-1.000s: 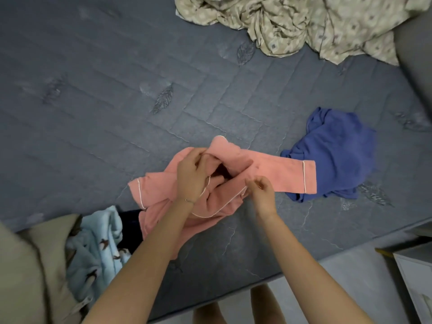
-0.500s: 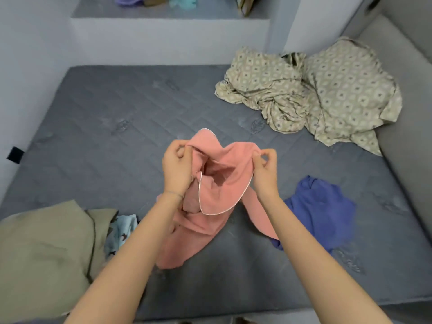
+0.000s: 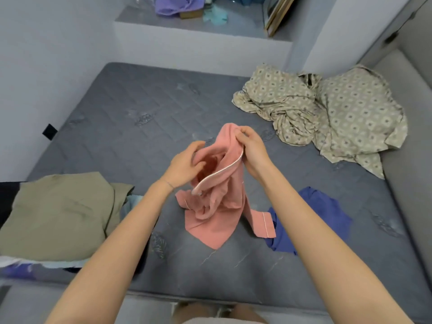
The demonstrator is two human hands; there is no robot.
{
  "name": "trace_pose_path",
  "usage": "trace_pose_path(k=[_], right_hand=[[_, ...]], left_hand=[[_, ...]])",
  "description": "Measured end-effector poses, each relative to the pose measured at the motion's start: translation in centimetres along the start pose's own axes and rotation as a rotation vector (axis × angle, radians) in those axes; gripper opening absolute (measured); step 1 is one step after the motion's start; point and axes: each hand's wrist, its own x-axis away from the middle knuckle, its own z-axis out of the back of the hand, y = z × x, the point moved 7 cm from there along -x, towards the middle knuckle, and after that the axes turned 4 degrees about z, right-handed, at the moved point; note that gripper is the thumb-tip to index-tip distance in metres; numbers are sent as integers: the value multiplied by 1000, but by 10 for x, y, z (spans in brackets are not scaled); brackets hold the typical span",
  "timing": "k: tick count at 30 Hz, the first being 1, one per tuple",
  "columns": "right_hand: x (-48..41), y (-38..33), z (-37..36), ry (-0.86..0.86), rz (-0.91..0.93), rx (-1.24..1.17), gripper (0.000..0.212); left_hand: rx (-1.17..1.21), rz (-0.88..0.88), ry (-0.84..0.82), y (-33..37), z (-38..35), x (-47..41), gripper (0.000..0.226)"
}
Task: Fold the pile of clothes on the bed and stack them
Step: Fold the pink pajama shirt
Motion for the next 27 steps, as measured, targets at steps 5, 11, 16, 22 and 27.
trace_pose_path(k=[5,11,16,22,27], right_hand=[[12,16,9,38,-78,-6,15],[22,35,43,169,-103,246,40],[36,67,33,129,-167,329,37],[38,69,44,262,-190,63,33],[37,82,50,210,-376,-35,33]], left_hand=[[-53,-114,62,17,1,0,12],[-73,-66,88,20,13,-8,22],[-66,-58,74,26,11,-17,25],[-70,22,123,9,26,-24,32],[-105,49,75,-11,33,-33,30]])
